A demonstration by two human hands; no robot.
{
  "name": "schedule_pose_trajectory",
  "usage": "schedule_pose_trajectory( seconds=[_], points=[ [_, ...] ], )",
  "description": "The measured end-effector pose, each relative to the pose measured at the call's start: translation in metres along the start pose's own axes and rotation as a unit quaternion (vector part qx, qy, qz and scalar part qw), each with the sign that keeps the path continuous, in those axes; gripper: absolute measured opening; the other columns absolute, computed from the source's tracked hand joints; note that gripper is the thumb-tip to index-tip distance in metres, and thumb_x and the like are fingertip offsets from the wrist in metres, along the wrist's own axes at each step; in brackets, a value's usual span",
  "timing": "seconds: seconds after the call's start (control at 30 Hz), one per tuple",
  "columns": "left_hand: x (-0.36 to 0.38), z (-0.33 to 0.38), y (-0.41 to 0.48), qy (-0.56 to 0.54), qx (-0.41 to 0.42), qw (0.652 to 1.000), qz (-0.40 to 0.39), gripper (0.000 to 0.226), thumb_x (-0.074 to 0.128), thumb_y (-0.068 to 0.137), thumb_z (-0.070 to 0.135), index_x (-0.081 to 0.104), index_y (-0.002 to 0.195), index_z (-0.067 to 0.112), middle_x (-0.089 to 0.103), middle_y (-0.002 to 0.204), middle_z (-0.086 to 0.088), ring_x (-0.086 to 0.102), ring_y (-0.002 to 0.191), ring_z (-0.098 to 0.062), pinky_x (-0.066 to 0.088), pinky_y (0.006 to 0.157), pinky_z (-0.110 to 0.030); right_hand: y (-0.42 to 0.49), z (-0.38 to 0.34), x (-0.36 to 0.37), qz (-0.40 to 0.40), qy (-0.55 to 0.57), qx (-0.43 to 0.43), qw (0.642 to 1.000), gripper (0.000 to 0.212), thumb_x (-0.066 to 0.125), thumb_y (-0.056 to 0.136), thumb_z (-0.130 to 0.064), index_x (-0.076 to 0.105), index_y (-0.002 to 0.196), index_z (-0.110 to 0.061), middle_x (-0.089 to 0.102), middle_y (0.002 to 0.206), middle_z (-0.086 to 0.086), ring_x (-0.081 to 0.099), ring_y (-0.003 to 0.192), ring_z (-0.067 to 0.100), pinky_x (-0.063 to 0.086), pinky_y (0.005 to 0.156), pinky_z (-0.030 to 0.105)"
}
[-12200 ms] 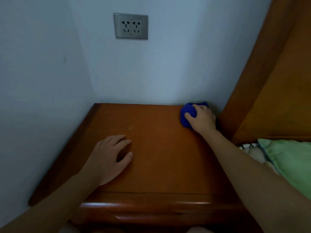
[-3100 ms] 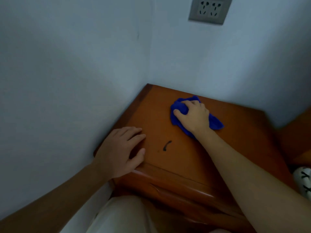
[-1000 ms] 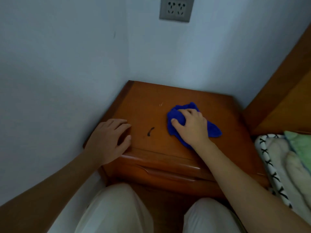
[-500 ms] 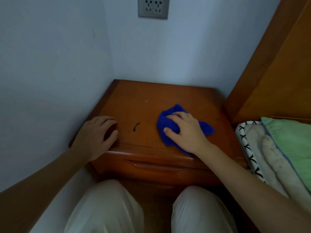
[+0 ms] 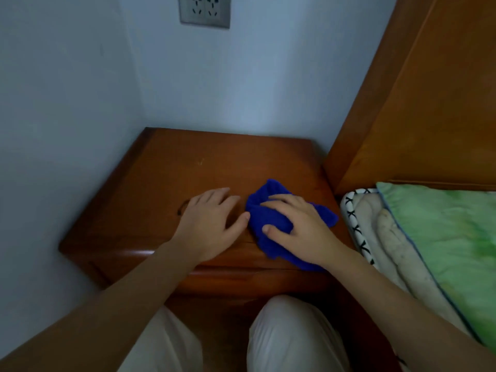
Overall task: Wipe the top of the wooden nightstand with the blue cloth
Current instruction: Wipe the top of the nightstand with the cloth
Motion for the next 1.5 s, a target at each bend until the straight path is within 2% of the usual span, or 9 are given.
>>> schedule_pose_trajectory(
  seconds=[0.2,0.37,0.43,0.63,0.87,1.0,1.13,1.33,1.5],
  points=[
    [0.009,0.001,-0.001,0.02,0.007,1.0,-0.012,0.072,0.019,0.094,0.067,0.05,0.144,0.026,0.044,0.154,-0.003,0.034,0.145,-0.022,0.025,0.119,-0.044,0.006,0.072,-0.045,0.111,-0.06,0.215,0.968,0.048,0.057,0.093,-0.054,0.06,0.134,-0.028,0.055,0.139,0.002,0.048,0.128,0.027,0.036,0.109,0.043],
    [0.009,0.003,-0.002,0.014,0.005,1.0,-0.017,0.076,0.017,0.093,0.068,0.051,0.145,0.024,0.045,0.154,-0.005,0.036,0.144,-0.023,0.027,0.119,-0.047,-0.022,0.032,-0.025,0.078,-0.027,0.096,0.992,0.056,0.05,0.09,-0.063,0.056,0.137,-0.033,0.051,0.142,-0.009,0.043,0.132,0.015,0.028,0.109,0.032],
    [0.009,0.003,-0.001,0.013,0.005,1.0,-0.014,0.074,0.02,0.093,0.067,0.053,0.143,0.023,0.048,0.152,-0.006,0.038,0.143,-0.025,0.03,0.117,-0.048,-0.028,0.037,-0.028,0.065,-0.018,0.077,0.995,0.055,0.05,0.088,-0.064,0.057,0.135,-0.035,0.052,0.139,-0.012,0.045,0.131,0.012,0.03,0.111,0.034],
    [0.008,0.006,-0.003,0.013,0.011,1.0,-0.01,0.071,0.024,0.095,0.063,0.056,0.14,0.02,0.05,0.149,-0.009,0.041,0.141,-0.028,0.033,0.115,-0.05,0.012,0.07,-0.041,0.105,-0.071,0.21,0.969,0.049,0.056,0.092,-0.056,0.06,0.132,-0.028,0.055,0.137,0.0,0.048,0.127,0.026,0.035,0.109,0.041],
    [0.01,0.004,0.002,0.015,0.006,1.0,-0.015,0.07,0.025,0.095,0.064,0.056,0.14,0.021,0.051,0.148,-0.008,0.043,0.139,-0.027,0.034,0.114,-0.05,-0.017,0.046,-0.025,0.124,-0.043,0.133,0.982,0.052,0.048,0.087,-0.067,0.058,0.128,-0.037,0.055,0.132,-0.011,0.048,0.125,0.015,0.037,0.106,0.039],
    [0.009,0.005,0.0,0.016,0.009,1.0,-0.015,0.069,0.025,0.095,0.063,0.057,0.139,0.021,0.052,0.148,-0.007,0.043,0.139,-0.026,0.035,0.114,-0.05,0.033,0.074,-0.034,0.103,-0.044,0.172,0.979,0.048,0.056,0.089,-0.06,0.063,0.126,-0.031,0.059,0.13,-0.004,0.052,0.12,0.023,0.037,0.103,0.037],
    [0.008,0.006,-0.003,0.01,0.006,1.0,-0.014,0.07,0.024,0.095,0.063,0.055,0.141,0.021,0.05,0.15,-0.007,0.04,0.142,-0.026,0.032,0.116,-0.049,0.043,0.076,-0.031,0.112,-0.077,0.214,0.967,0.051,0.051,0.093,-0.059,0.058,0.132,-0.029,0.055,0.137,0.001,0.047,0.128,0.026,0.035,0.11,0.042],
    [0.01,0.003,0.0,0.004,0.0,1.0,-0.015,0.07,0.024,0.094,0.064,0.055,0.141,0.022,0.05,0.15,-0.006,0.04,0.142,-0.024,0.031,0.116,-0.048,0.009,0.052,-0.021,0.08,-0.017,0.105,0.991,0.061,0.049,0.086,-0.068,0.057,0.135,-0.031,0.053,0.139,-0.008,0.045,0.13,0.015,0.033,0.109,0.036],
    [0.012,0.0,0.001,0.001,-0.004,1.0,-0.013,0.067,0.024,0.096,0.064,0.055,0.14,0.025,0.049,0.15,-0.002,0.038,0.143,-0.022,0.03,0.116,-0.046,0.062,0.105,-0.043,0.117,-0.01,0.172,0.978,0.055,0.058,0.094,-0.05,0.051,0.144,-0.028,0.05,0.145,0.002,0.042,0.134,0.025,0.035,0.113,0.043]
  ],
)
Point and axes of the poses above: each hand's wrist, its own y-axis towards the middle knuckle, its own x-axis out of the palm, z = x × y, the point moved 10 cm from there along y, towards the middle knuckle
